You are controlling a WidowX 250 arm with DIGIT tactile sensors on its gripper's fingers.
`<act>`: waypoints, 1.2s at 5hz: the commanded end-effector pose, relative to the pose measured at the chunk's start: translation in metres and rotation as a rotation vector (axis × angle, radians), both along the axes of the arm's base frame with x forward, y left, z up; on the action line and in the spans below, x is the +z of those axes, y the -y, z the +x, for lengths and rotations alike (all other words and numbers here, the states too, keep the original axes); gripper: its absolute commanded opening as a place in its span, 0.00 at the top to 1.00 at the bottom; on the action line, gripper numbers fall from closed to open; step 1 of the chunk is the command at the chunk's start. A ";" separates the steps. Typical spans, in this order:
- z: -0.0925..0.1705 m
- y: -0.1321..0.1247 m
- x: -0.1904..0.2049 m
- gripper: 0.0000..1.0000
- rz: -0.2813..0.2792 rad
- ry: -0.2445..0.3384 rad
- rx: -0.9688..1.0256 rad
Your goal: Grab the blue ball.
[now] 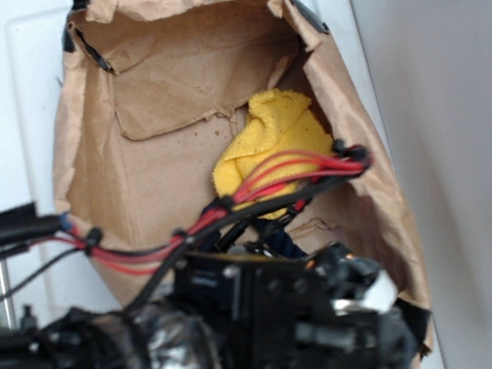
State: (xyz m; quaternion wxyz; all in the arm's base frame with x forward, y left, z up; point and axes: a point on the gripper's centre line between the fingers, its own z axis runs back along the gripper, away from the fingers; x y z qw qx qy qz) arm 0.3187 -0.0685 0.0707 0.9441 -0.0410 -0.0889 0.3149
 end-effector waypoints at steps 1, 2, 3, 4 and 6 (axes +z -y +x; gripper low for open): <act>0.011 -0.058 0.080 1.00 -0.081 0.034 -0.012; 0.000 -0.094 0.110 1.00 -0.129 -0.014 -0.120; -0.021 -0.109 0.121 1.00 -0.147 0.039 -0.199; -0.037 -0.108 0.137 1.00 -0.097 0.063 -0.214; -0.059 -0.106 0.147 1.00 -0.049 0.139 -0.212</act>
